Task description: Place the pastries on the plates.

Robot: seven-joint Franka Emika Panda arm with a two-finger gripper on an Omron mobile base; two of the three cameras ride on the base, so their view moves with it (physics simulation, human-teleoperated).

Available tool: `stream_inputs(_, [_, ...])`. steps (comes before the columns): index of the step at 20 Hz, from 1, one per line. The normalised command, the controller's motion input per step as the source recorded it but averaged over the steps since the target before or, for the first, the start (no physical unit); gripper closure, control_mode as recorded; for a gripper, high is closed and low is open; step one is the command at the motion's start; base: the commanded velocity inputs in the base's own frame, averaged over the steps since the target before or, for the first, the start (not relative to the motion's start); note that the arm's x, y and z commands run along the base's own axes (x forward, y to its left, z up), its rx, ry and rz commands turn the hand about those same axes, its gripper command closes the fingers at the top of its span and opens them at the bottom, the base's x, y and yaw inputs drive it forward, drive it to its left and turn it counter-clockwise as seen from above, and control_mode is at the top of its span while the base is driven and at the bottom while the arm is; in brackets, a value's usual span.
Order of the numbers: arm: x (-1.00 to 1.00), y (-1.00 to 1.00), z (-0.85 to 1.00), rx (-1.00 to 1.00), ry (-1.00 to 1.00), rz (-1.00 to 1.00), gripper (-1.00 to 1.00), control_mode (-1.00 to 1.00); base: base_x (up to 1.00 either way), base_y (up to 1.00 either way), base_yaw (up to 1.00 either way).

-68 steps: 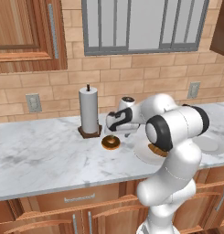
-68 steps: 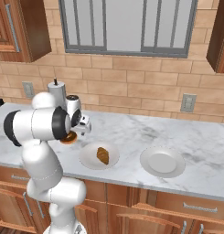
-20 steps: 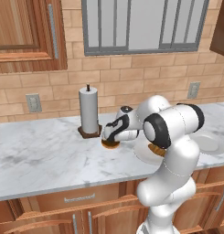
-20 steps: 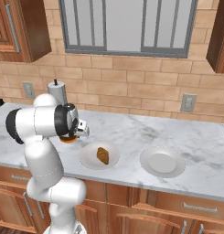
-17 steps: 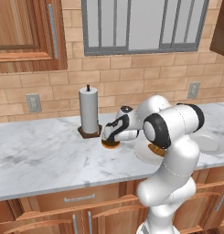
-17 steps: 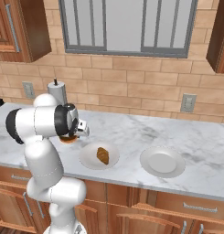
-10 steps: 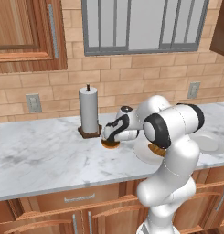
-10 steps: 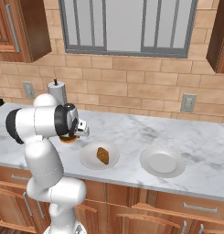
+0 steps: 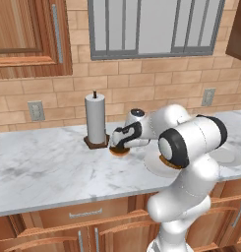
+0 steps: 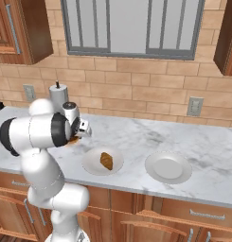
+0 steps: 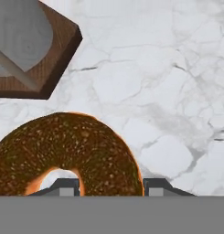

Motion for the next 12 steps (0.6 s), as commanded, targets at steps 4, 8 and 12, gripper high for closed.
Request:
stream_inputs(4, [-0.26,-0.09,0.57,0.0,0.0,-0.04,1.0,-1.0,0.0,0.0,0.0])
stream_inputs(8, [-0.23,-0.27,0.54,0.0,0.03,-0.05,1.0,-1.0,0.0,0.0,0.0])
stream_inputs(12, [-0.09,-0.46,0.43,0.0,0.04,-0.05,1.0,-1.0,0.0,0.0,0.0])
